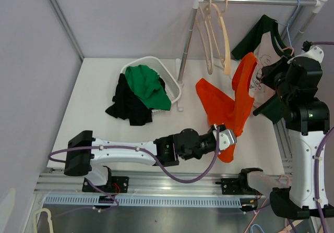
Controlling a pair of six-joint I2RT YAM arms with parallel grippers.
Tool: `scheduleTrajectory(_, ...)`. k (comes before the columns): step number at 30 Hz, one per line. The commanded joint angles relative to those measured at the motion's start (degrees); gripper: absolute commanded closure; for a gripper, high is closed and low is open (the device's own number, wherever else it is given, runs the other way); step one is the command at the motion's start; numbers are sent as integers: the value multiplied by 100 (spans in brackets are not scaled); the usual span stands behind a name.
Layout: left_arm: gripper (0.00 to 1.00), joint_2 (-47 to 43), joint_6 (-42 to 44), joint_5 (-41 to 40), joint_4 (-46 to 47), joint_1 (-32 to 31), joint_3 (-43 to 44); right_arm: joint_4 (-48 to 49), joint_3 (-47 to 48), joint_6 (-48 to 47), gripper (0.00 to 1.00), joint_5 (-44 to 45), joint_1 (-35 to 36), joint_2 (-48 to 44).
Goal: Remove the t-shirt from the hanger
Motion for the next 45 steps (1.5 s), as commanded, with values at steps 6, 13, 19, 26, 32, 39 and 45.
scheduleTrajectory(6,99,-761,146,713,550,-894,-778,-158,824,-202,100,475,37,555)
scheduleTrajectory(13,99,-788,147,459,1543,-1712,-1921,-1283,2012,-413,100,326,1,1479)
scheduleTrajectory(19,99,-604,191,-567,1982,-1652,-2168,-1959,2503,-465,100,-121,10,1620)
scheduleTrajectory(26,99,-683,-2461,-906,-1736,113,-218,-2400,2206,-387,100,-605,133,1024)
scheduleTrajectory(32,99,-1323,-2780,-701,-2260,774,-305,-2217,1978,-650,100,-228,151,768)
scheduleTrajectory(39,99,-2414,-2983,448,-3728,2056,765,-706,810,-887,100,-289,142,364)
scheduleTrajectory(45,99,-1486,-2473,907,-4423,3454,3608,261,457,-1300,100,-316,142,425)
